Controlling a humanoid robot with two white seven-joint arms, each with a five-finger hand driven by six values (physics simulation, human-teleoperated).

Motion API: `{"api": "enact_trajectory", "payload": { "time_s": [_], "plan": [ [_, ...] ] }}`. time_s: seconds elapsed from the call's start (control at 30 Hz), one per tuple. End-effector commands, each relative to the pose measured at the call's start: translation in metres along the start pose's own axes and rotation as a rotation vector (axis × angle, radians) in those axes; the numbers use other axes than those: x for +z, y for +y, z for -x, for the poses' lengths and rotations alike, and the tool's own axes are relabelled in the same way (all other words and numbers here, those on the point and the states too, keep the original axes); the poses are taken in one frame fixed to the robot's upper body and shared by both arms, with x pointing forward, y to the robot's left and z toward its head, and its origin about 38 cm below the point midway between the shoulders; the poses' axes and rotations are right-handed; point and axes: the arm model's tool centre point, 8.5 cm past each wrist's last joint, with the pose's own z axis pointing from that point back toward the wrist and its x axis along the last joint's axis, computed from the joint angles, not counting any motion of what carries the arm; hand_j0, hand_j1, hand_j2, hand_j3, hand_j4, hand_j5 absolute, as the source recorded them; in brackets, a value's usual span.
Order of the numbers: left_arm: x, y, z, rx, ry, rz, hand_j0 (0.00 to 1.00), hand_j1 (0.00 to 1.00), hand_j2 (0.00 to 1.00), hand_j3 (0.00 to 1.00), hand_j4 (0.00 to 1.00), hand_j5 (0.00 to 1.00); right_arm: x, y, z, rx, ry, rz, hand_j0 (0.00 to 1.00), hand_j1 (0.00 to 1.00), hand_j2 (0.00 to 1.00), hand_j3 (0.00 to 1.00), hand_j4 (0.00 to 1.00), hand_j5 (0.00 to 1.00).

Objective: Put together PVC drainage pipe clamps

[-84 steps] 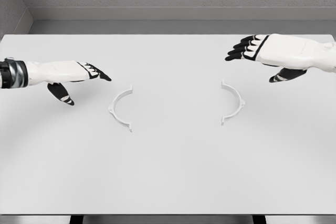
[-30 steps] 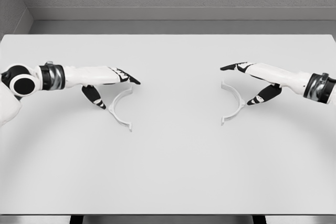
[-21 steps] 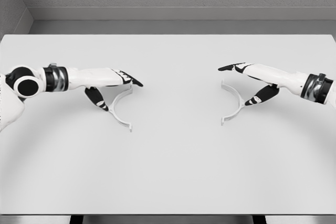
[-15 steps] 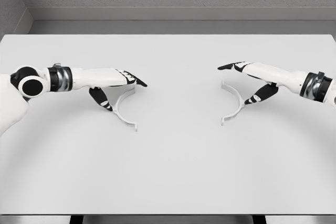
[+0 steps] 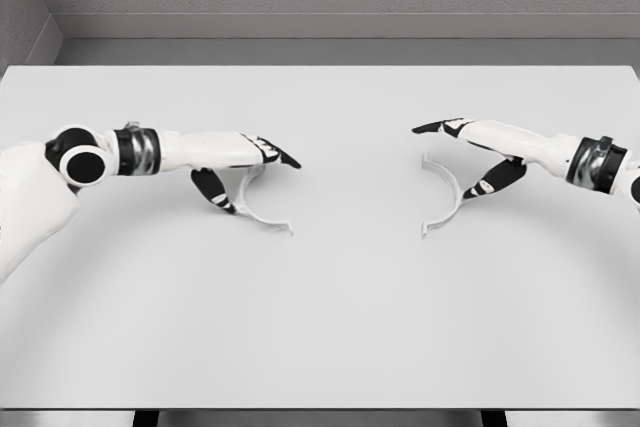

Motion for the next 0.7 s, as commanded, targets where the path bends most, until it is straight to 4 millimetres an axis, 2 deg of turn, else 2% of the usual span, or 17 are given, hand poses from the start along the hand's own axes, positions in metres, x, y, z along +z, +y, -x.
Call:
{"api": "enact_trajectory", "payload": {
  "time_s": [0.0, 0.07, 0.2, 0.27, 0.3, 0.37, 0.43, 0.47, 0.53, 0.63, 0.67],
  "plan": [
    [-0.003, 0.002, -0.002, 0.001, -0.008, -0.006, 1.00, 1.00, 1.00, 1.00, 1.00, 1.00, 0.008, 0.000, 0.011, -0.027, 0.034, 0.011, 1.00, 1.00, 1.00, 1.00, 1.00, 1.00],
    [0.002, 0.005, 0.000, -0.002, 0.000, -0.011, 1.00, 1.00, 1.00, 1.00, 1.00, 1.00, 0.011, 0.002, 0.019, -0.043, 0.057, 0.011, 1.00, 1.00, 1.00, 1.00, 1.00, 1.00],
    [0.015, 0.014, 0.005, -0.007, 0.020, -0.034, 1.00, 1.00, 1.00, 1.00, 1.00, 1.00, 0.008, 0.007, 0.021, -0.053, 0.060, 0.002, 1.00, 1.00, 1.00, 1.00, 1.00, 1.00],
    [0.033, 0.024, 0.019, 0.002, 0.067, -0.069, 1.00, 1.00, 1.00, 1.00, 1.00, 1.00, 0.004, 0.012, 0.023, -0.071, 0.062, 0.002, 1.00, 1.00, 1.00, 1.00, 1.00, 1.00],
    [0.041, 0.029, 0.035, 0.039, 0.114, -0.098, 1.00, 1.00, 1.00, 1.00, 1.00, 1.00, 0.002, 0.012, 0.022, -0.072, 0.059, 0.002, 1.00, 1.00, 1.00, 1.00, 1.00, 1.00],
    [0.038, 0.043, 0.055, 0.118, 0.163, -0.164, 1.00, 1.00, 1.00, 1.00, 1.00, 1.00, 0.002, 0.012, 0.022, -0.068, 0.060, 0.000, 1.00, 1.00, 1.00, 1.00, 1.00, 1.00],
    [0.028, 0.059, 0.055, 0.128, 0.164, -0.189, 1.00, 1.00, 1.00, 1.00, 1.00, 1.00, -0.003, 0.013, 0.020, -0.069, 0.052, 0.001, 1.00, 1.00, 1.00, 1.00, 1.00, 1.00],
    [0.019, 0.060, 0.055, 0.106, 0.178, -0.157, 1.00, 1.00, 1.00, 1.00, 1.00, 1.00, -0.003, 0.012, 0.020, -0.067, 0.052, 0.000, 1.00, 1.00, 1.00, 1.00, 1.00, 1.00],
    [-0.014, 0.061, 0.038, 0.026, 0.168, -0.087, 1.00, 1.00, 1.00, 1.00, 1.00, 1.00, -0.007, 0.011, 0.017, -0.063, 0.043, 0.000, 1.00, 1.00, 1.00, 1.00, 1.00, 1.00],
    [-0.045, 0.067, 0.015, 0.013, 0.100, -0.091, 1.00, 1.00, 1.00, 1.00, 1.00, 1.00, -0.010, 0.012, 0.016, -0.065, 0.038, 0.000, 1.00, 1.00, 1.00, 1.00, 1.00, 1.00],
    [-0.049, 0.066, 0.013, -0.002, 0.105, -0.076, 1.00, 1.00, 1.00, 1.00, 1.00, 1.00, -0.011, 0.013, 0.016, -0.065, 0.038, -0.005, 1.00, 1.00, 1.00, 1.00, 1.00, 1.00]
  ]
}}
